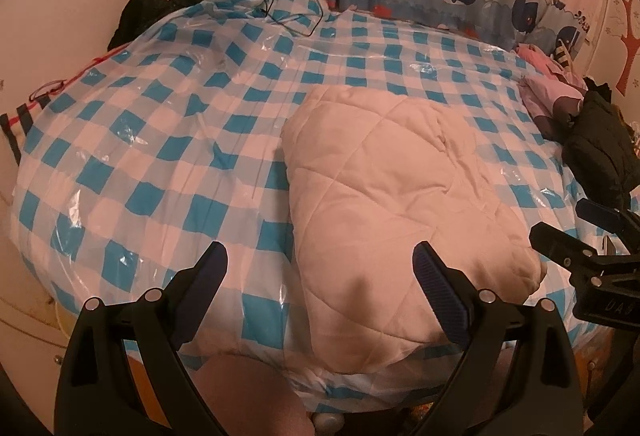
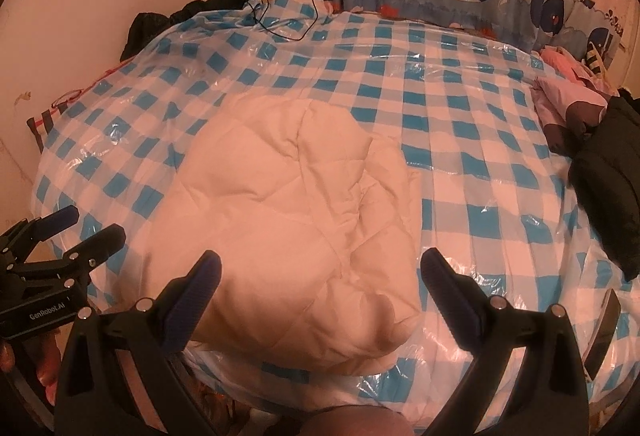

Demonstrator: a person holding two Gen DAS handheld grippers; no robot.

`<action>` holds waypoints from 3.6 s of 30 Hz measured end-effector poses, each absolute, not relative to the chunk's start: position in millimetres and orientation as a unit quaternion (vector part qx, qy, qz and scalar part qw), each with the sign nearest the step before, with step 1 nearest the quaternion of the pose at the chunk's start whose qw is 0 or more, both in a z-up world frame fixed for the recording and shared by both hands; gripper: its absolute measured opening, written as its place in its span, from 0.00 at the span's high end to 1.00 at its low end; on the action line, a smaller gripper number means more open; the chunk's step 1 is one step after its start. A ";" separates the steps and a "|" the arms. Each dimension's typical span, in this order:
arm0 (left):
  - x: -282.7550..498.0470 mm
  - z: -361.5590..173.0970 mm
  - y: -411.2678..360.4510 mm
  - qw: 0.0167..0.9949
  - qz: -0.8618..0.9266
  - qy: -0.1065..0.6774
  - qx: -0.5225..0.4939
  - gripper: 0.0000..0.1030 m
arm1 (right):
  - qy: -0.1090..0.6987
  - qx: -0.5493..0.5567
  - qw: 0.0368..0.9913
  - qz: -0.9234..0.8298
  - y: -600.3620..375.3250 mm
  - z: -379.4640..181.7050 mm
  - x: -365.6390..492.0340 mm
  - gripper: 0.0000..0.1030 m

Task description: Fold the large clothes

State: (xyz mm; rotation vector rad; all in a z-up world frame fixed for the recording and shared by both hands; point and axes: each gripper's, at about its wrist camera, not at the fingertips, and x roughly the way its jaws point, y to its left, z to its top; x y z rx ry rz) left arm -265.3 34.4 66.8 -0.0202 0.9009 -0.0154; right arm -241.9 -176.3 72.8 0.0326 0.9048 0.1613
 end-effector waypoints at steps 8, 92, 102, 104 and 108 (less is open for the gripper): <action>-265.6 68.1 37.6 0.898 -0.007 0.441 -0.011 0.12 | 0.438 0.017 0.896 0.077 -174.9 71.9 -242.0 0.07; -261.0 42.9 38.8 0.866 -0.006 0.499 -0.016 0.08 | 0.519 -0.027 0.849 0.093 -180.0 44.6 -226.5 0.07; -260.4 43.4 37.4 0.865 -0.010 0.501 -0.016 0.08 | 0.521 -0.028 0.848 0.093 -178.6 42.7 -228.0 0.07; -261.4 43.7 36.3 0.865 -0.010 0.501 -0.016 0.08 | 0.521 -0.028 0.848 0.093 -179.0 42.8 -227.5 0.07; -261.8 43.8 35.7 0.866 -0.009 0.500 -0.016 0.08 | 0.521 -0.028 0.848 0.094 -179.0 42.6 -227.5 0.07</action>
